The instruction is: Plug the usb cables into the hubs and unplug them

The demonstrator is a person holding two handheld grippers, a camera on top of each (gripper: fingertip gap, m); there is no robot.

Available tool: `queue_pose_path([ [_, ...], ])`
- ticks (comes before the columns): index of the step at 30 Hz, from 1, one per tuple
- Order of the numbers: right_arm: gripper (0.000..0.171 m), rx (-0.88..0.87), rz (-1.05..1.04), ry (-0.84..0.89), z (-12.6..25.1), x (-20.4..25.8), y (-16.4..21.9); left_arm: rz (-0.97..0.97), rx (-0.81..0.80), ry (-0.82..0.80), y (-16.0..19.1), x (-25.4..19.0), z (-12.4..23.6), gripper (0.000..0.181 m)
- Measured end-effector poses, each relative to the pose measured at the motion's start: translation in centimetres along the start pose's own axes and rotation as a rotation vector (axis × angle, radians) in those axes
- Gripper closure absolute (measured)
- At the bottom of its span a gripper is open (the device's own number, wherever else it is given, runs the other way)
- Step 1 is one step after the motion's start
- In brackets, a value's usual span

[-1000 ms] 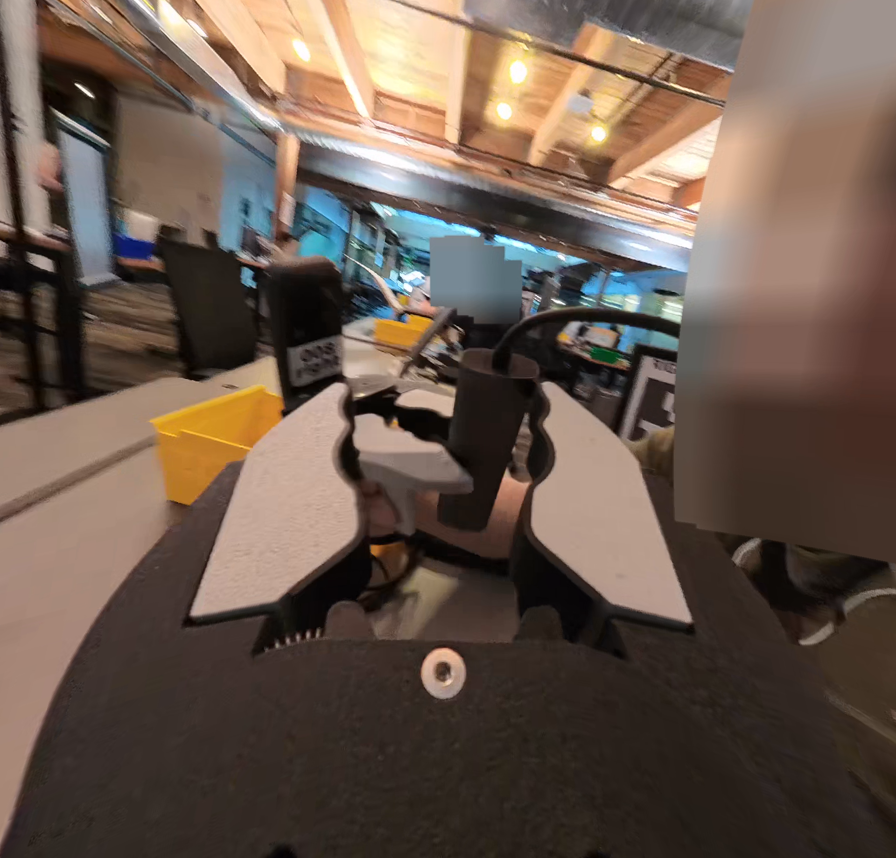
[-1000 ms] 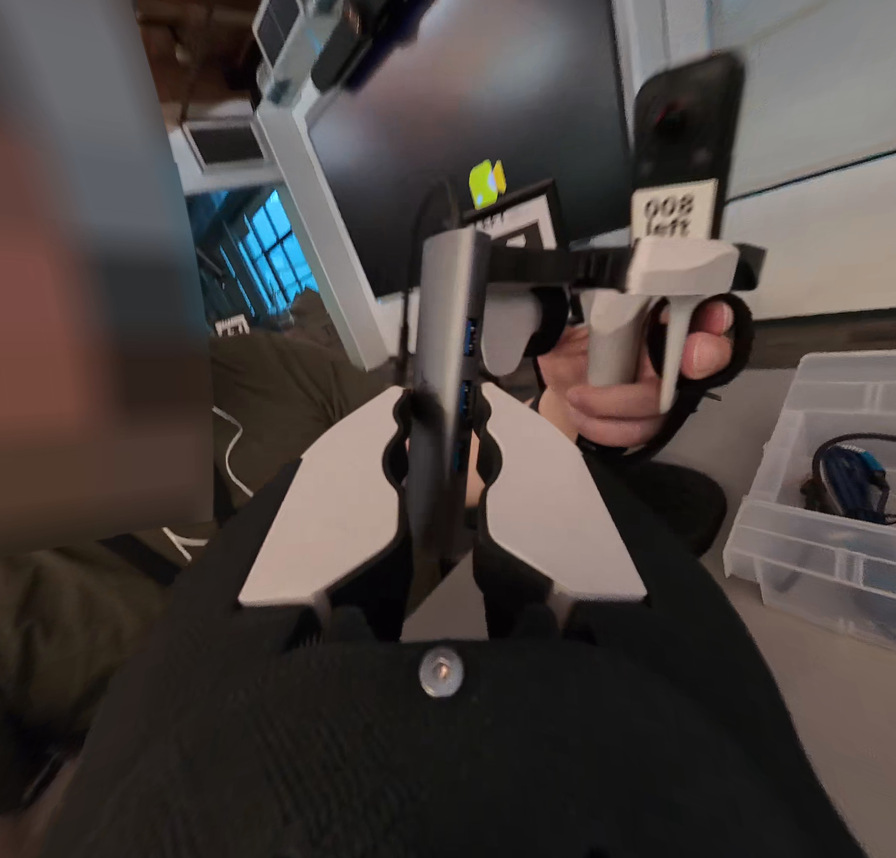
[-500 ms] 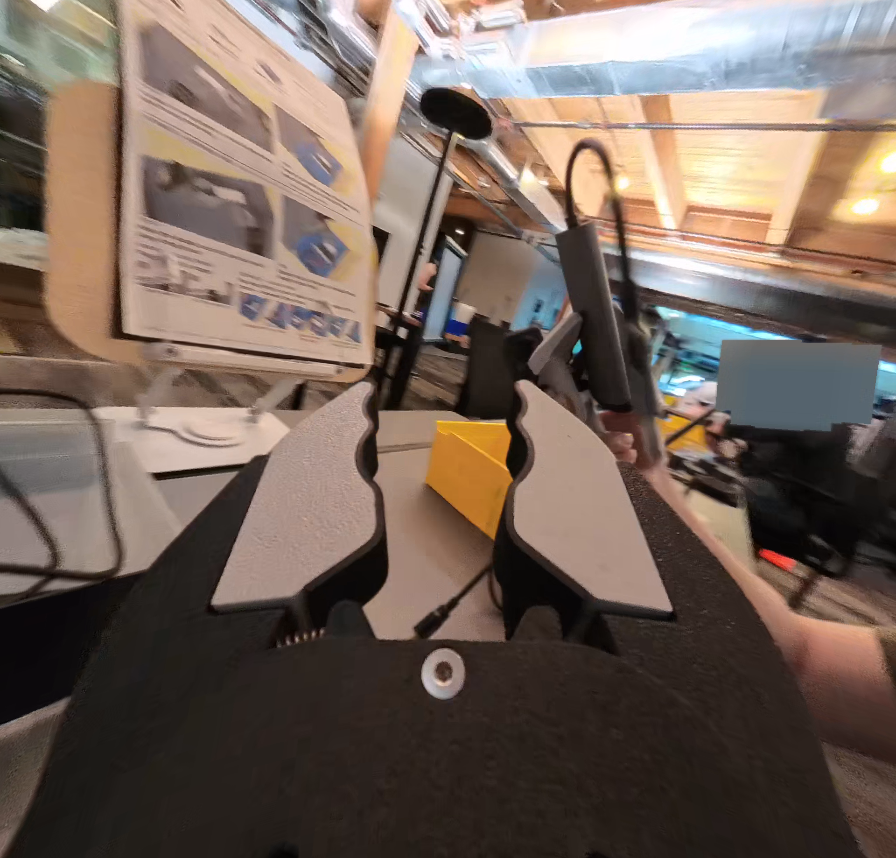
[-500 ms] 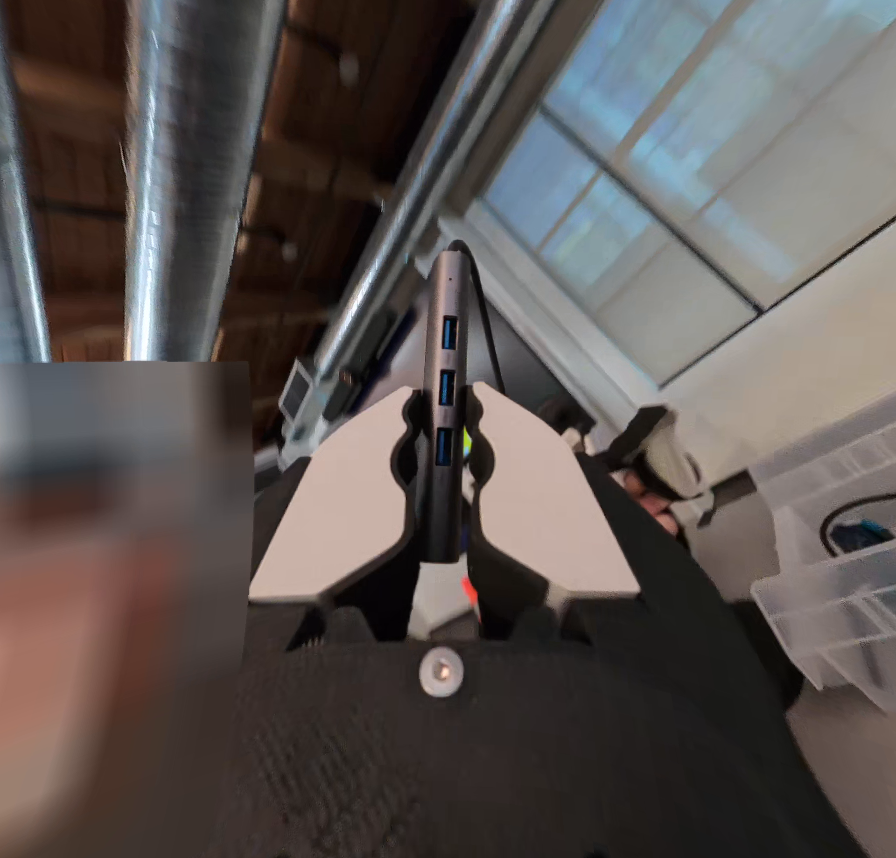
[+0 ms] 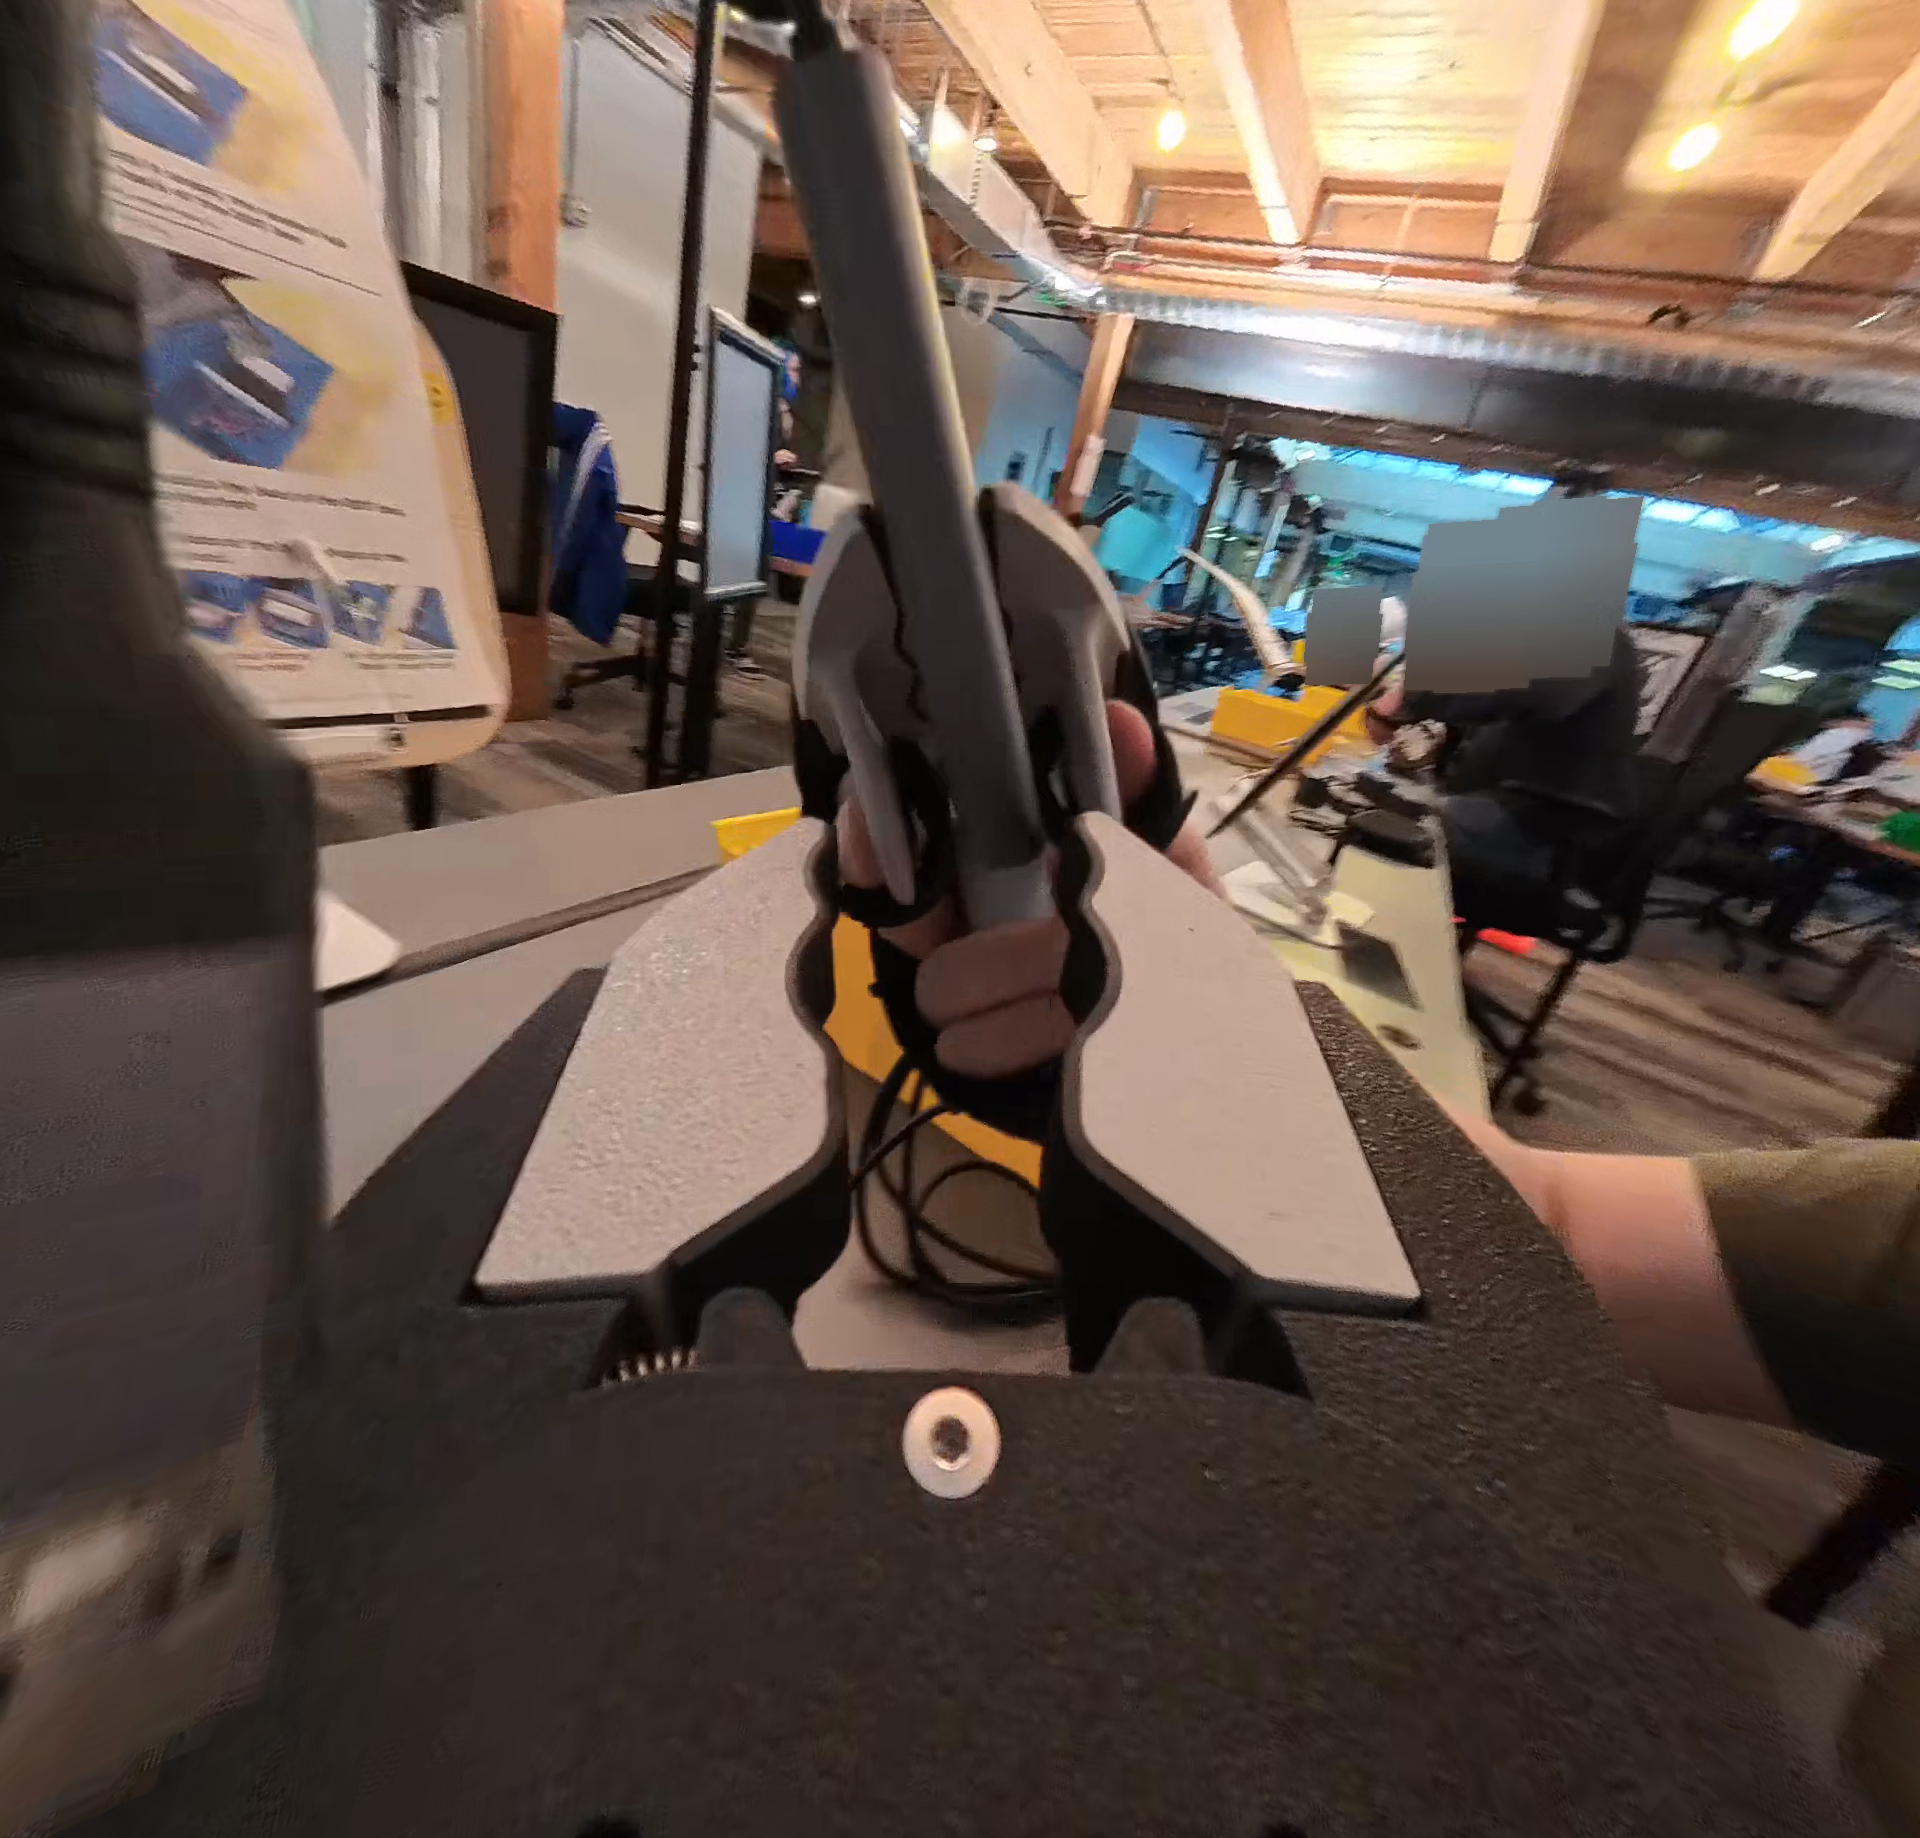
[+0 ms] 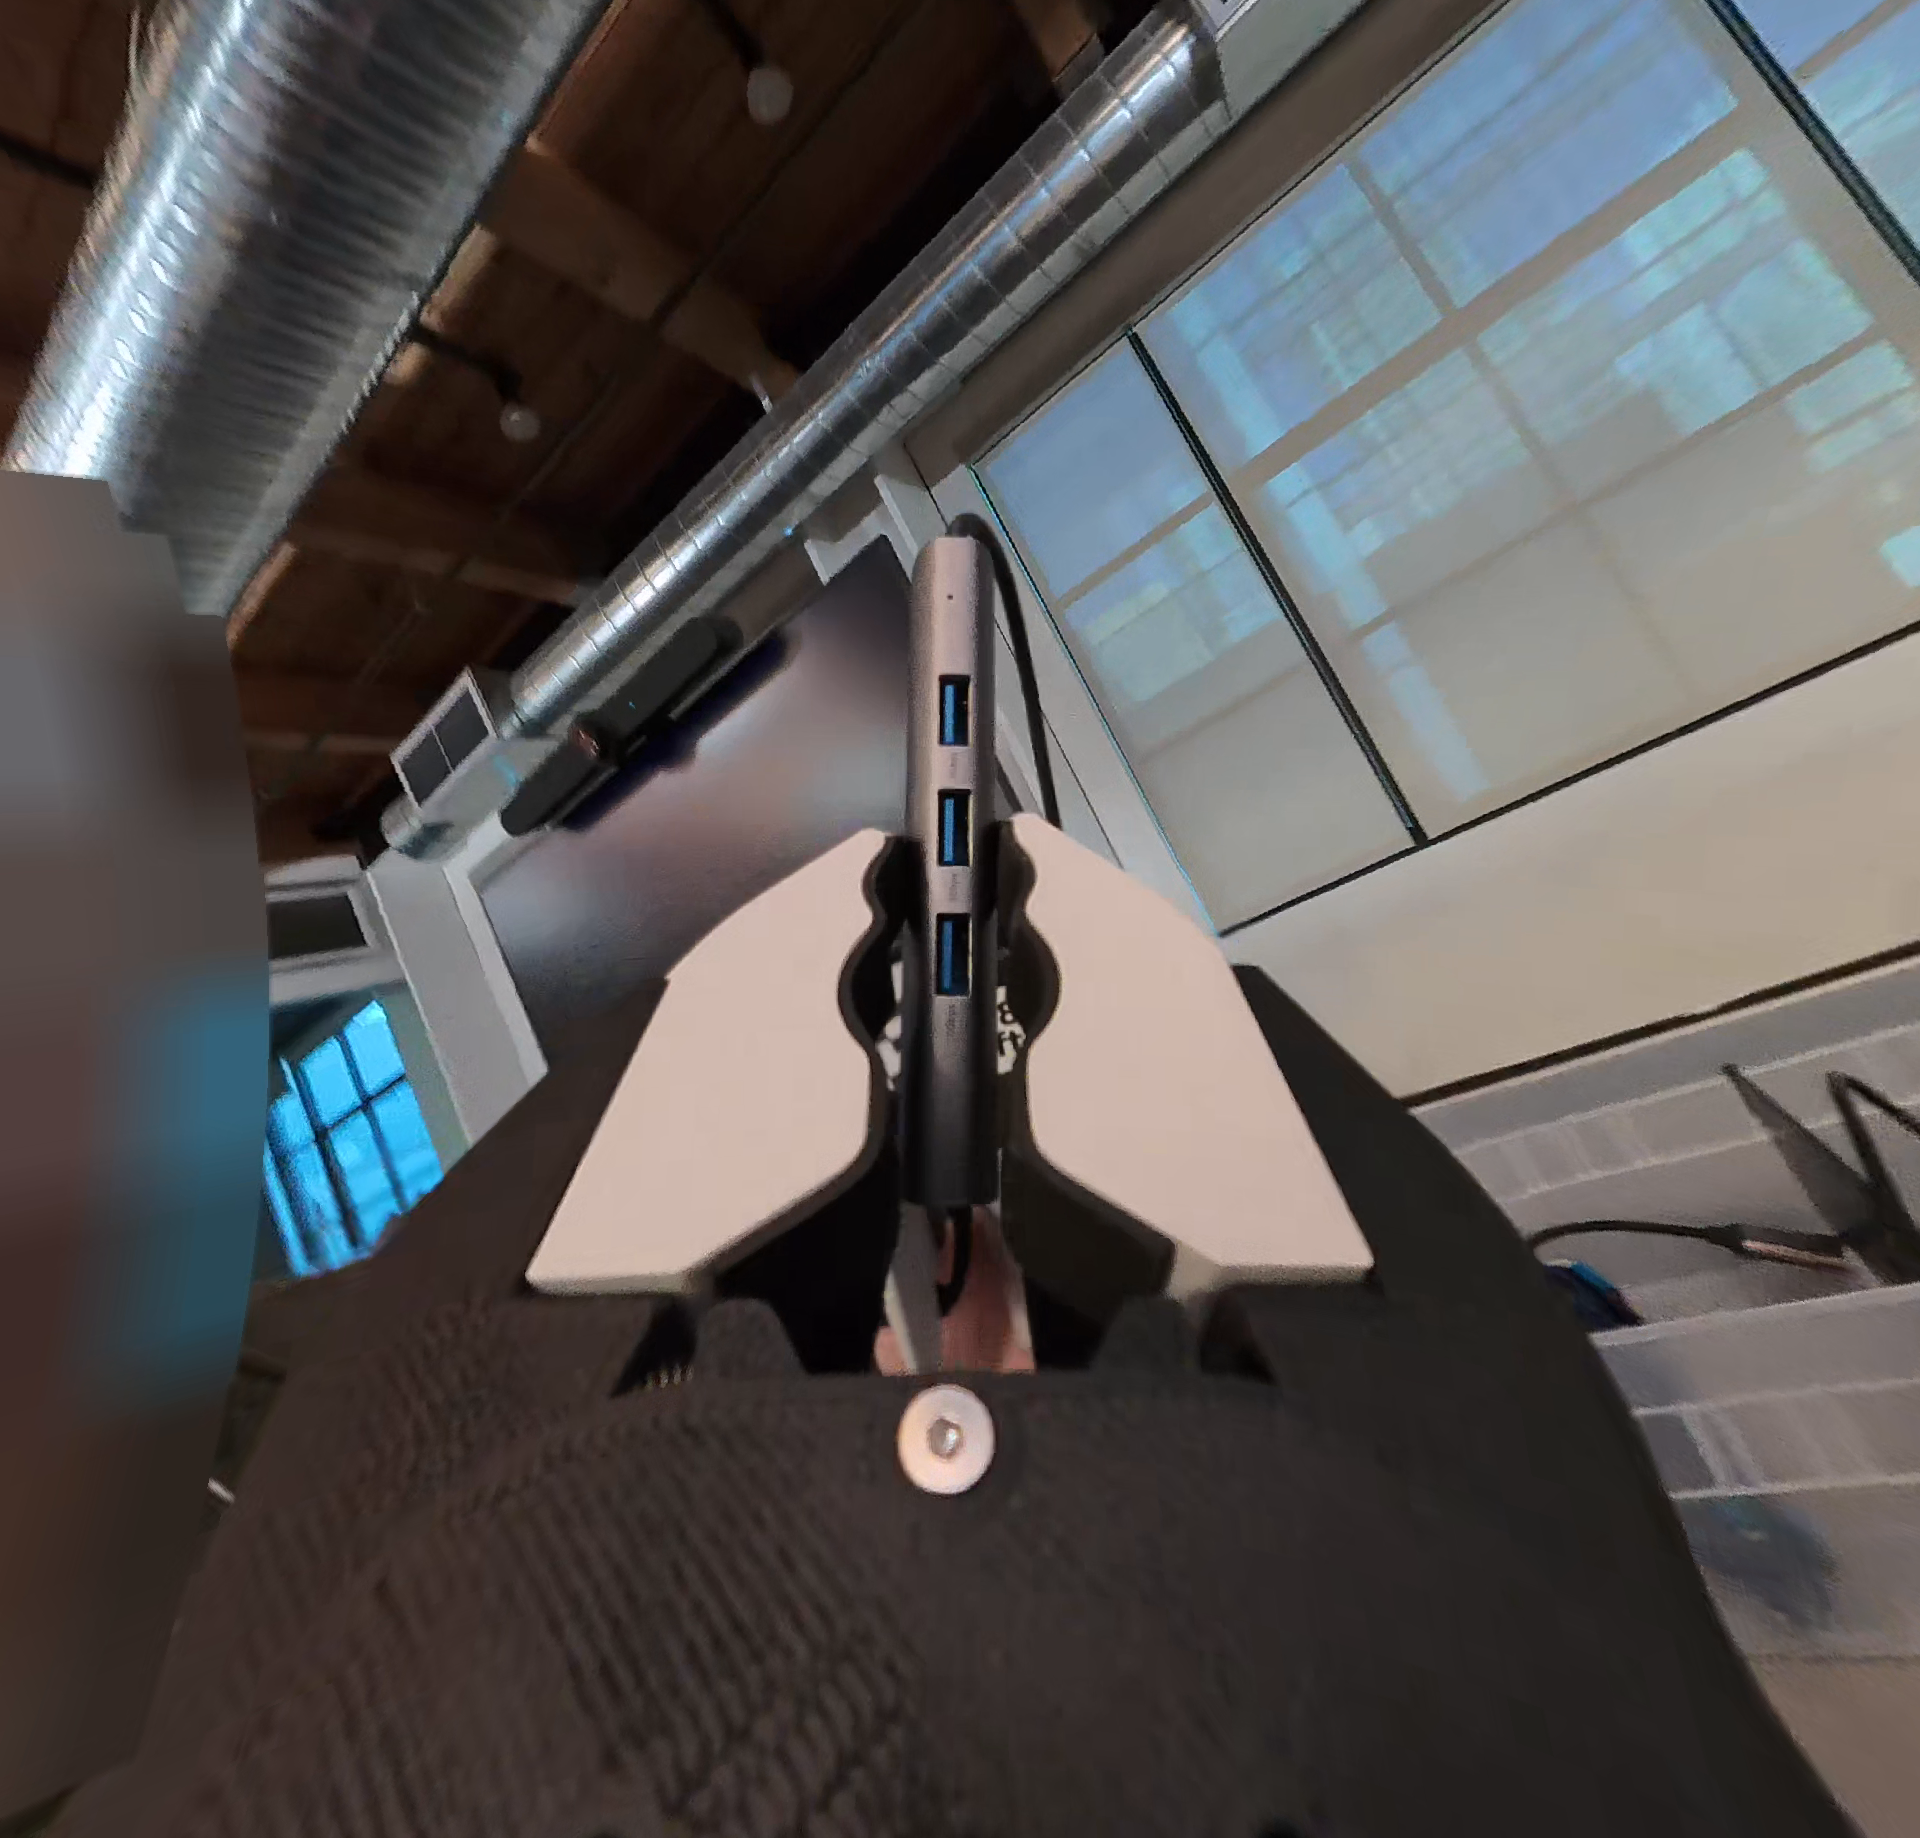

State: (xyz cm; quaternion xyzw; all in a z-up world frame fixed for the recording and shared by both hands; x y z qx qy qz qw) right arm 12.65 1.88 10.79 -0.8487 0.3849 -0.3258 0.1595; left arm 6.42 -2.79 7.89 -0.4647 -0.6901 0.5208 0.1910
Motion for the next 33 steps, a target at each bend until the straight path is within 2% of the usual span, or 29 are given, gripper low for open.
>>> queue_pose_path([
  [2, 0.154, 0.034, 0.072, -0.019, -0.2, 0.3, 0.4, 0.046, -0.002, 0.033, 0.0, -0.1, -0.3, 0.145],
  [6, 0.153, 0.076, 0.169, -0.030, -0.4, 0.4, 1.0, -0.004, 0.041, 0.040, 0.2, 0.3, -0.3, 0.151],
  [9, 0.152, 0.093, 0.144, -0.052, -0.3, 0.4, 1.1, -0.059, 0.096, 0.025, 0.2, 0.7, -0.2, 0.160],
  [13, 0.152, 0.141, 0.137, -0.079, -0.1, 0.3, 1.3, -0.108, 0.164, 0.022, 0.4, 0.7, 0.0, 0.160],
  [20, 0.145, 0.386, 0.155, -0.049, -0.2, 0.4, 2.9, -0.070, 0.341, 0.057, 1.0, 0.6, 0.9, 0.160],
  [22, 0.152, 0.397, 0.175, -0.025, -0.2, 0.2, 3.1, -0.067, 0.365, 0.062, 0.9, 0.5, 1.1, 0.161],
  [24, 0.152, 0.410, 0.208, -0.004, -0.2, -0.1, 3.3, -0.085, 0.377, 0.034, 1.1, 0.8, 1.1, 0.161],
  [28, 0.154, 0.423, 0.298, 0.055, 0.0, -0.7, 3.1, -0.087, 0.341, 0.004, 1.2, 1.0, 1.0, 0.157],
  [33, 0.155, 0.371, 0.251, 0.054, 0.1, -0.8, 2.3, -0.060, 0.095, -0.002, -2.0, 1.0, 1.4, 0.161],
])
Point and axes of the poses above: each gripper's, where its closed fingertips meet, z back along the fingers, y out of its underside, x = y × z across the jaws, the point moved 5 cm from there along z, back along the fingers, and after that the axes turned 13 degrees about -x, right-handed, at the moved point
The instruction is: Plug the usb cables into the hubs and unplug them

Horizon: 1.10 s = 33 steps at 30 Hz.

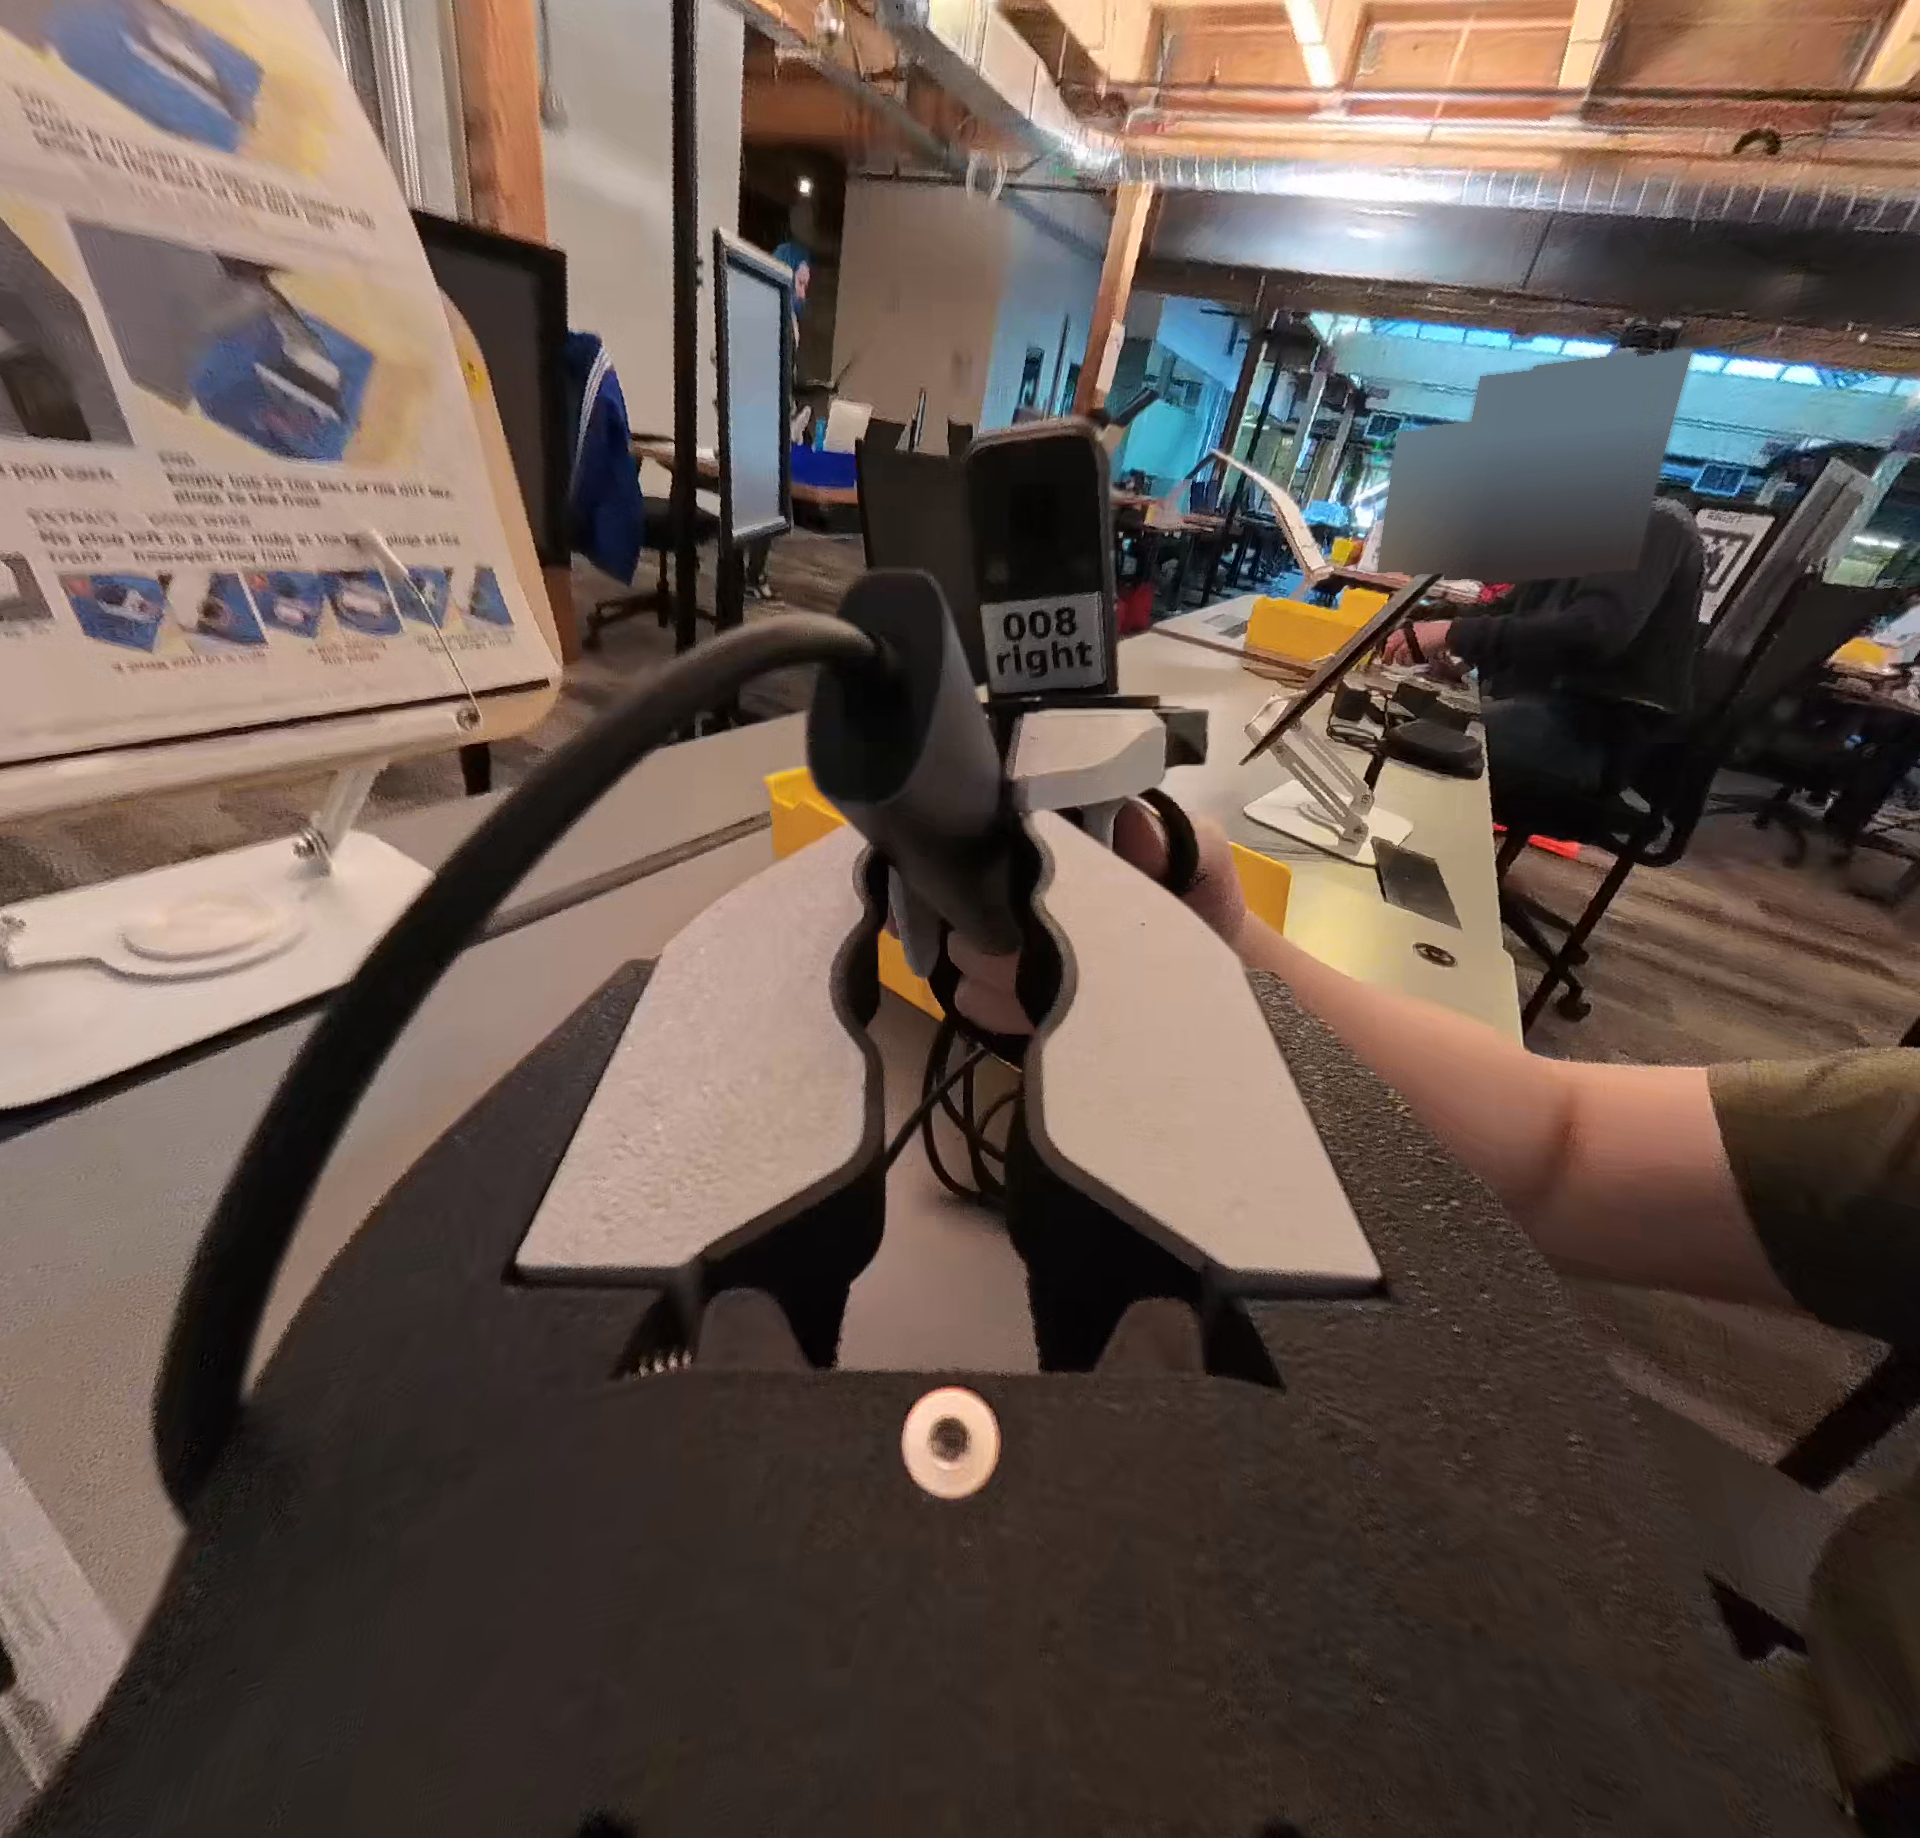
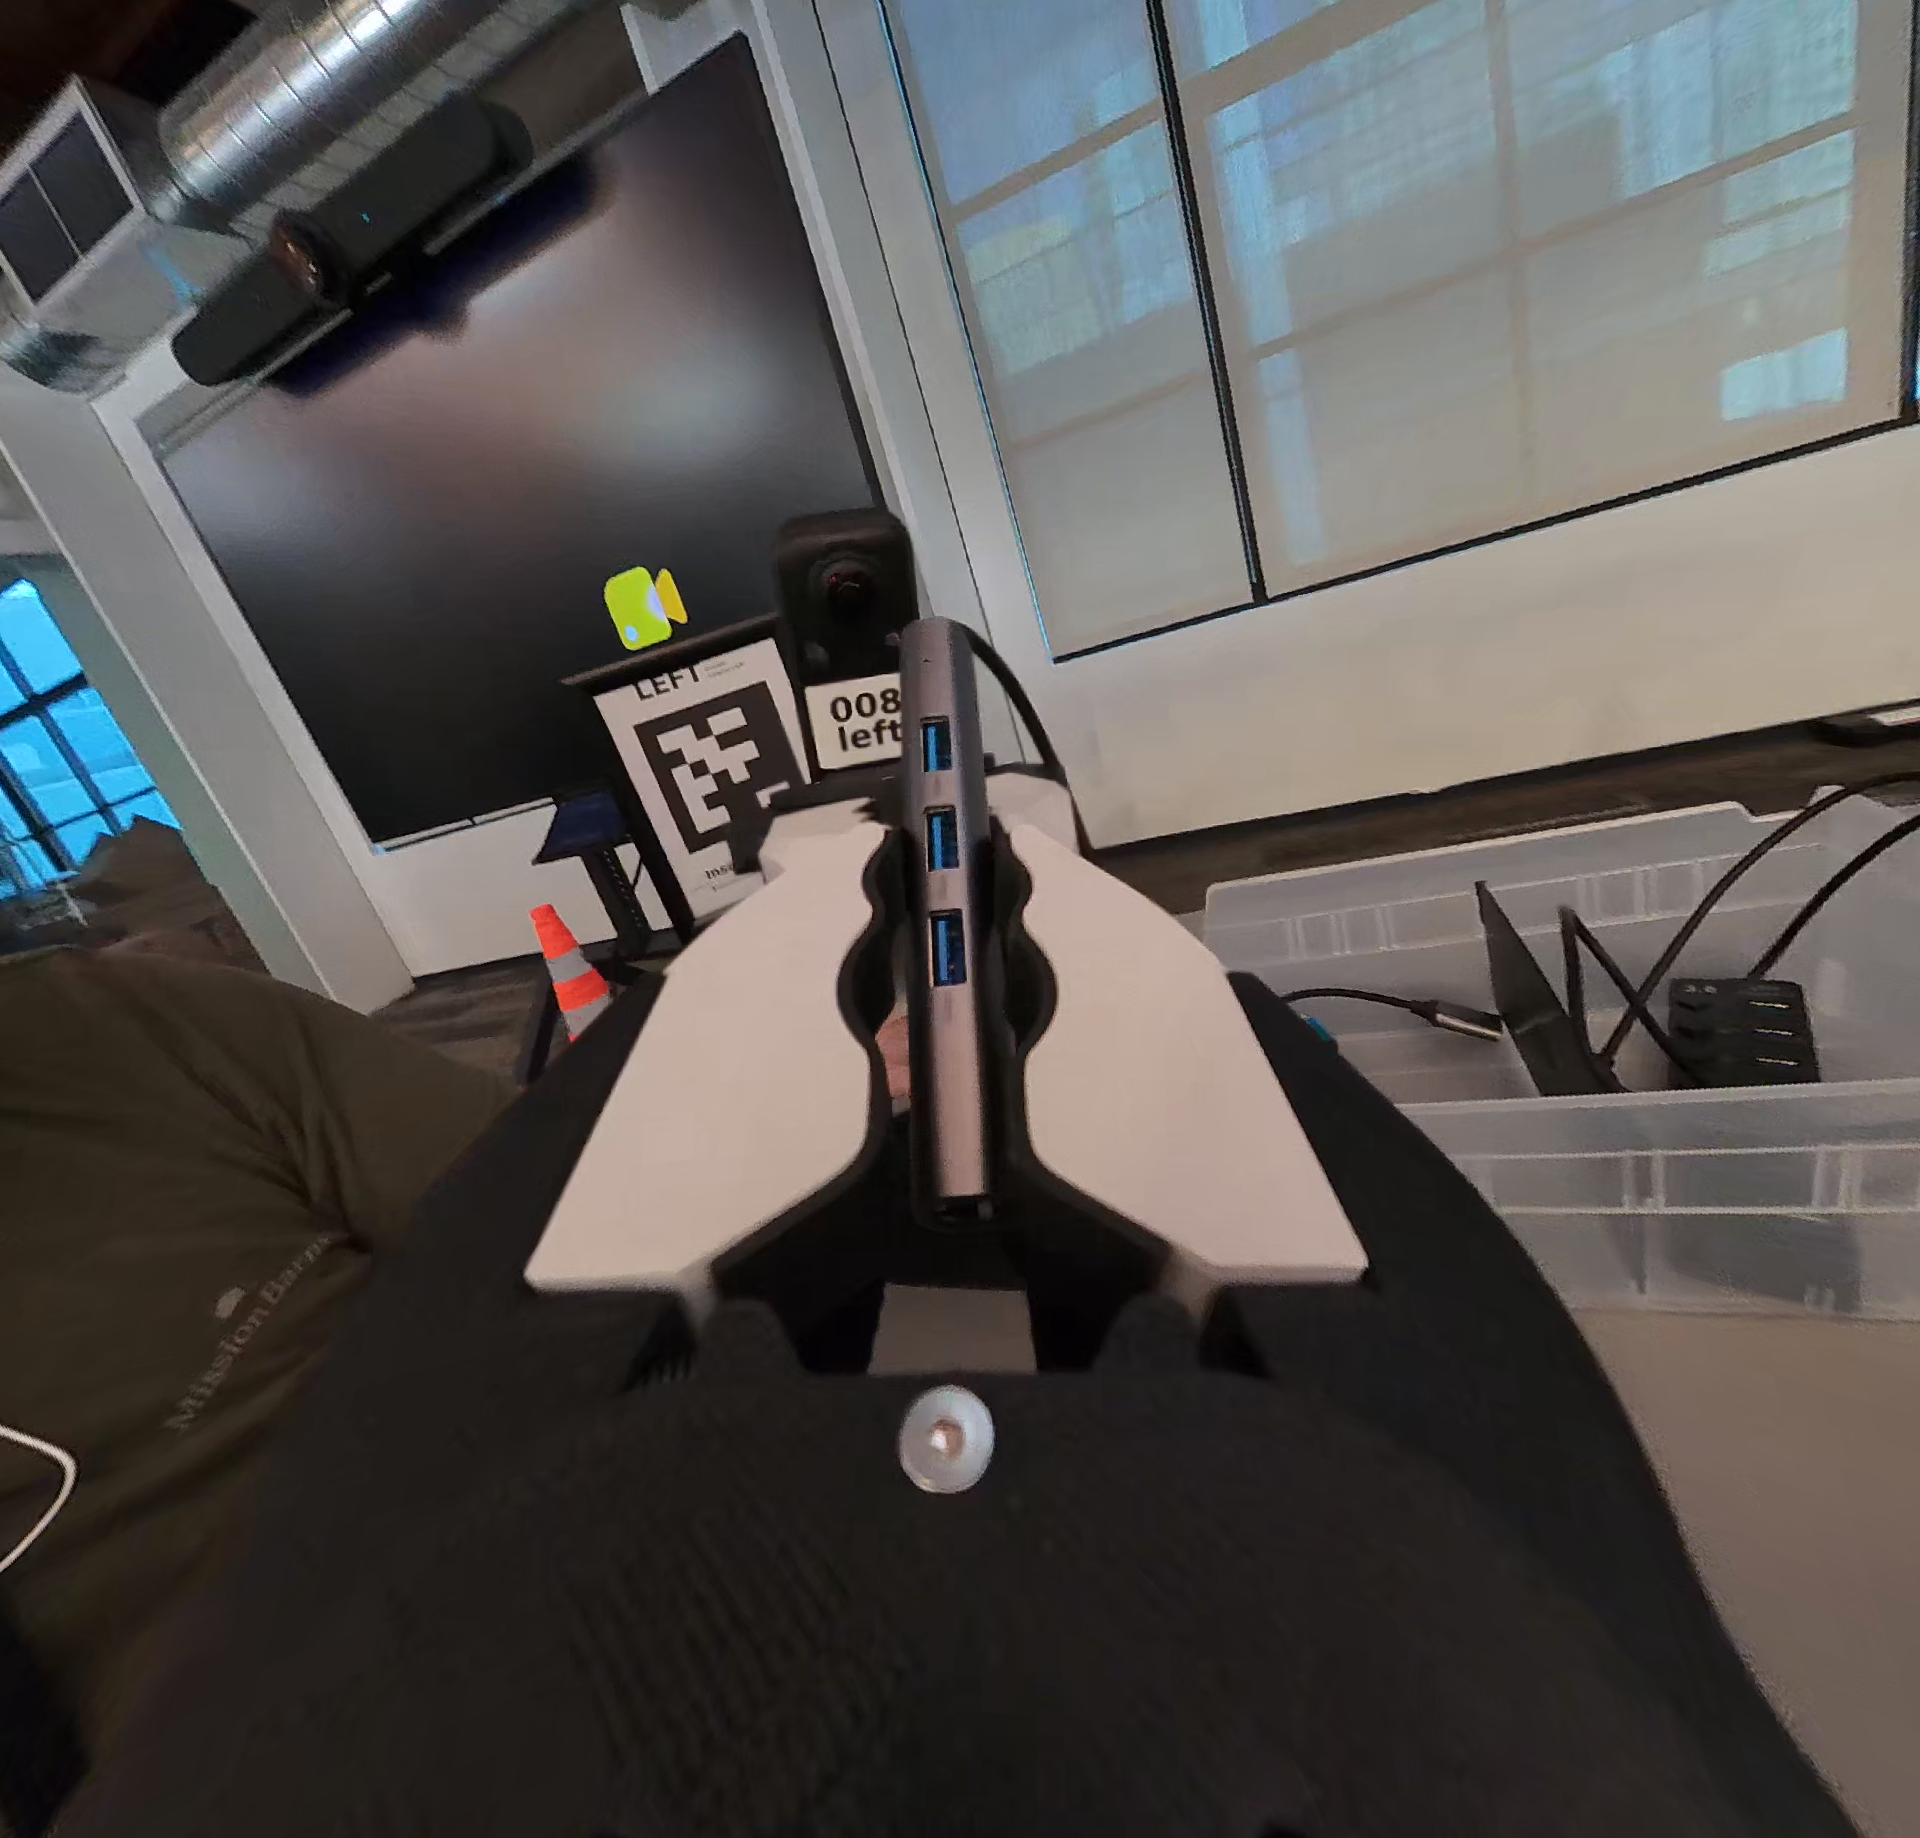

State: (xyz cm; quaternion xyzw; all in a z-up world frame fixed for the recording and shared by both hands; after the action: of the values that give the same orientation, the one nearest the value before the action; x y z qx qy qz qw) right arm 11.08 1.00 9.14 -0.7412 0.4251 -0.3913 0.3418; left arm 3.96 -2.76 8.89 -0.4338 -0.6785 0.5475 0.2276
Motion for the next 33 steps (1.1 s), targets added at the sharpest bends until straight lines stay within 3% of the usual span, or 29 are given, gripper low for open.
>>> queue_pose_path([
  [6, 0.154, 0.119, -0.043, -0.051, 0.9, 0.0, 0.1, 0.038, 0.112, 0.049, 0.7, -0.2, -0.1, 0.165],
  [13, 0.155, 0.109, 0.150, 0.023, 2.4, 1.4, -3.6, 0.009, 0.302, 0.097, 2.6, -0.8, -0.5, 0.166],
  [17, 0.137, 0.329, 0.243, 0.090, 1.9, 1.7, -1.6, -0.045, 0.453, 0.090, 4.5, -1.0, -1.1, 0.165],
  [20, 0.136, 0.411, 0.251, 0.118, 1.6, 1.6, -0.4, -0.027, 0.515, 0.117, 5.2, -1.3, -1.5, 0.165],
  [23, 0.138, 0.557, 0.235, 0.133, 2.2, 1.2, 1.2, -0.043, 0.567, 0.127, 5.6, -1.4, -1.7, 0.165],
  [25, 0.153, 0.614, 0.244, 0.106, 2.5, 1.2, 1.8, -0.048, 0.592, 0.124, 5.8, -1.2, -1.7, 0.165],
  [30, 0.153, 0.528, 0.191, 0.148, 2.2, 0.3, 1.0, -0.014, 0.531, 0.124, 5.4, -0.6, -1.7, 0.161],
  [33, 0.154, 0.265, 0.008, 0.304, 3.2, -2.1, -1.5, -0.106, 0.434, 0.018, 5.2, 1.1, -1.2, 0.140],
])
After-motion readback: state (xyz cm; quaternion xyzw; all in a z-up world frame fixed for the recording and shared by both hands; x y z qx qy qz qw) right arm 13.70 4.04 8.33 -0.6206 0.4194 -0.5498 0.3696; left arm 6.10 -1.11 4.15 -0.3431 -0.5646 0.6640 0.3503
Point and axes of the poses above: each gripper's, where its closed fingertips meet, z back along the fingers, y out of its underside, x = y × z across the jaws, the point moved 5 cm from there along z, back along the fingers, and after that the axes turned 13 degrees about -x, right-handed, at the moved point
